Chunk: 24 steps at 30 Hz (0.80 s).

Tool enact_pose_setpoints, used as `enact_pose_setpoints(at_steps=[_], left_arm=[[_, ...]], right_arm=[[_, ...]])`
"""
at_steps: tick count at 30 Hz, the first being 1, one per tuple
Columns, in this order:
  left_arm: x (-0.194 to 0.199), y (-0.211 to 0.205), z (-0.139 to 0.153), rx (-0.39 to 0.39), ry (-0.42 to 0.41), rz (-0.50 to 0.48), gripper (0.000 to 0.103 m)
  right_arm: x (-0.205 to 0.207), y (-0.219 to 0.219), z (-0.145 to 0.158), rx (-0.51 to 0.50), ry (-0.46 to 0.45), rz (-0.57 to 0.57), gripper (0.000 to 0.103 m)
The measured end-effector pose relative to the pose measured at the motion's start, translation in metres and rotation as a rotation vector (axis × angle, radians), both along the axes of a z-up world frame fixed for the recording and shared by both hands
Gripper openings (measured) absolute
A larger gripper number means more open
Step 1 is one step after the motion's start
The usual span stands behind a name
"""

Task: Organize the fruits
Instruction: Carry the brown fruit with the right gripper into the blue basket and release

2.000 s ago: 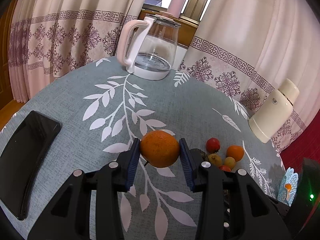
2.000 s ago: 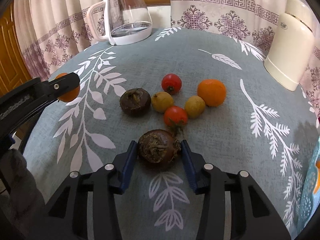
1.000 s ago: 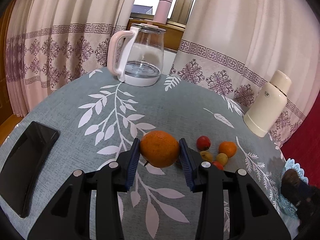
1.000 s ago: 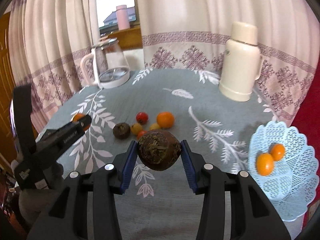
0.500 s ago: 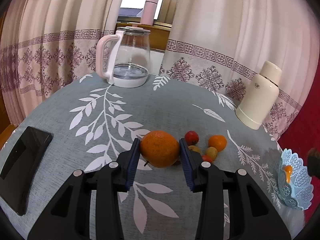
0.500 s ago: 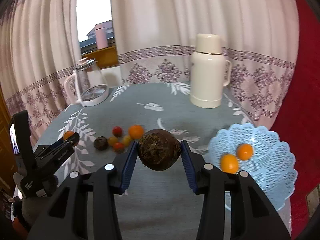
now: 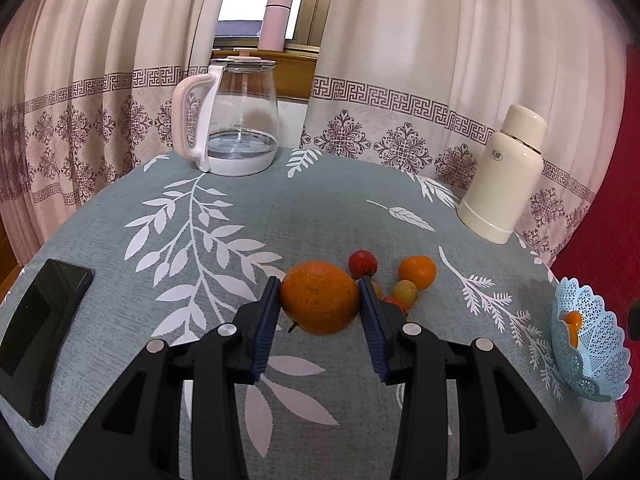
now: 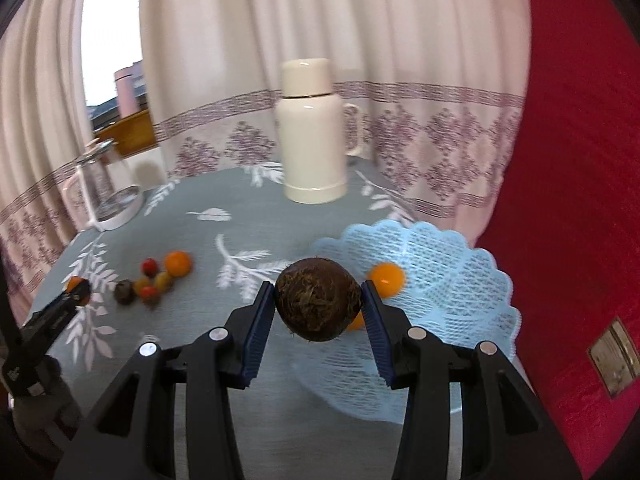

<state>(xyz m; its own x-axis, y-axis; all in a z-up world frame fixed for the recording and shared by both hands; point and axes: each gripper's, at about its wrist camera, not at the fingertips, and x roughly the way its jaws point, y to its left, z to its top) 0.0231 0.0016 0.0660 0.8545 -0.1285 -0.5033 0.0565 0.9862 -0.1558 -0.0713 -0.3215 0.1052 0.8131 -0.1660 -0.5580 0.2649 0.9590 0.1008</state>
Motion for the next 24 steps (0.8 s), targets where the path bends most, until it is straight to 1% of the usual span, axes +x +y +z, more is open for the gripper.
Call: enact_pose_setpoints(at_steps=[8, 16, 24], left_arm=[[0.0, -0.003, -0.003, 0.017, 0.01, 0.004, 0.041], [-0.003, -0.008, -0.006, 0.033, 0.021, -0.002, 0.041], [-0.009, -0.012, -0.005, 0.034, 0.028, -0.02, 0.041]], right_arm=[[-0.005, -0.033, -0.021, 0.025, 0.04, -0.082, 0.045], [-0.004, -0.046, -0.04, 0.051, 0.079, -0.104, 0.045], [-0.003, -0.054, -0.049, 0.074, 0.093, -0.109, 0.045]])
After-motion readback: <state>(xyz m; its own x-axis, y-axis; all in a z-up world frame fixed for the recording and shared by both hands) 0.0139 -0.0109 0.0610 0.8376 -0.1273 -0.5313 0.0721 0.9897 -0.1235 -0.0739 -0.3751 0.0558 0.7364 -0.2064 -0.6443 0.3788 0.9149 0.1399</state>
